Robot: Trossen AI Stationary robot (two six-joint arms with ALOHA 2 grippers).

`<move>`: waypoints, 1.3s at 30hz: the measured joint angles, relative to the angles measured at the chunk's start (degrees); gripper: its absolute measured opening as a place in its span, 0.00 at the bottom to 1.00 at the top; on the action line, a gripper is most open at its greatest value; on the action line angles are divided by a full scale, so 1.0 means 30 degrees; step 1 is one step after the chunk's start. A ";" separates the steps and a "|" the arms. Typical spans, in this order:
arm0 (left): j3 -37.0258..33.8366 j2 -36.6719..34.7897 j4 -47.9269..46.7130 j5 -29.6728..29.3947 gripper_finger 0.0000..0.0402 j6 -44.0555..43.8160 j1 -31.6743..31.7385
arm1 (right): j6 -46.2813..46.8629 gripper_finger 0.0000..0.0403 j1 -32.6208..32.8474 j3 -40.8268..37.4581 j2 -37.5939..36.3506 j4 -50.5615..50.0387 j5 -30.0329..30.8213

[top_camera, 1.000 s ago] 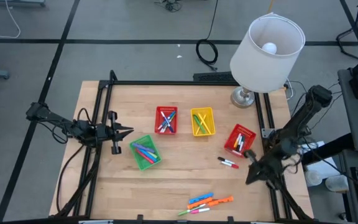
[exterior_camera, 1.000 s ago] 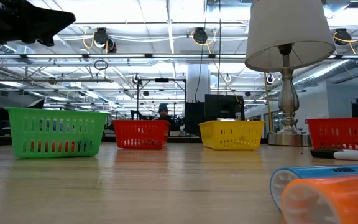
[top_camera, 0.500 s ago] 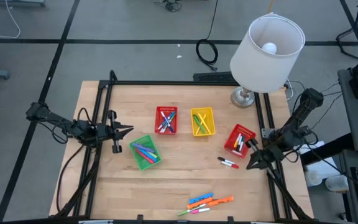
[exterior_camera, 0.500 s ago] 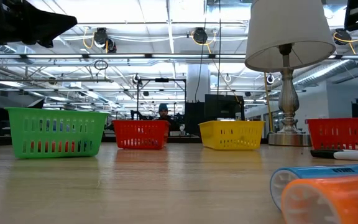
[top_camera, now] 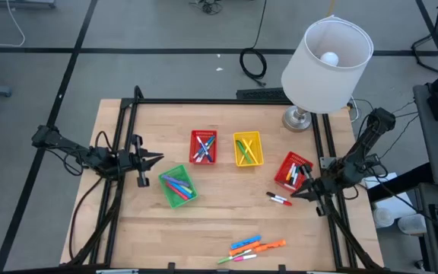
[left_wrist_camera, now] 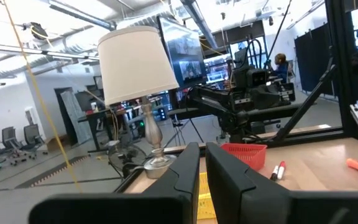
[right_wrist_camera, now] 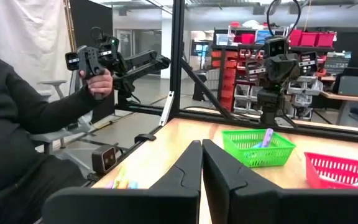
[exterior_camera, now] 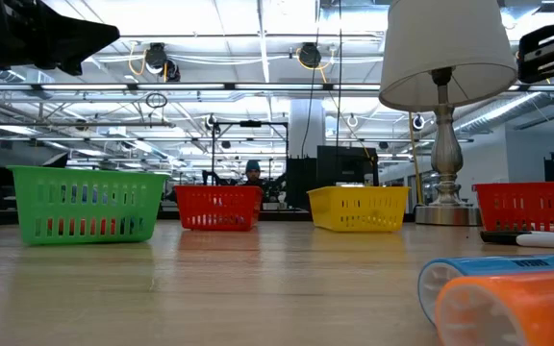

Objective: Pick & Place Markers
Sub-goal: Put the light blue highlighter into the green bin

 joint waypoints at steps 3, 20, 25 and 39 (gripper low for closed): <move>0.0000 0.0000 0.0000 0.0000 0.09 0.0205 -0.0001 | -0.0232 0.00 0.0000 0.0000 0.0001 0.0001 -0.0042; 0.0000 0.0007 0.0000 0.0328 0.09 0.0385 -0.0005 | -0.0973 0.00 0.0000 -0.0029 0.0004 0.0023 0.0178; 0.0000 0.0005 0.0000 0.0342 0.09 -0.0751 0.0000 | -0.0955 0.00 0.0004 -0.0029 0.0037 -0.0021 0.1614; 0.0000 0.0006 0.0149 0.0350 0.09 -0.0701 -0.0003 | -0.1006 0.00 0.0000 -0.0036 0.0052 -0.0123 0.1852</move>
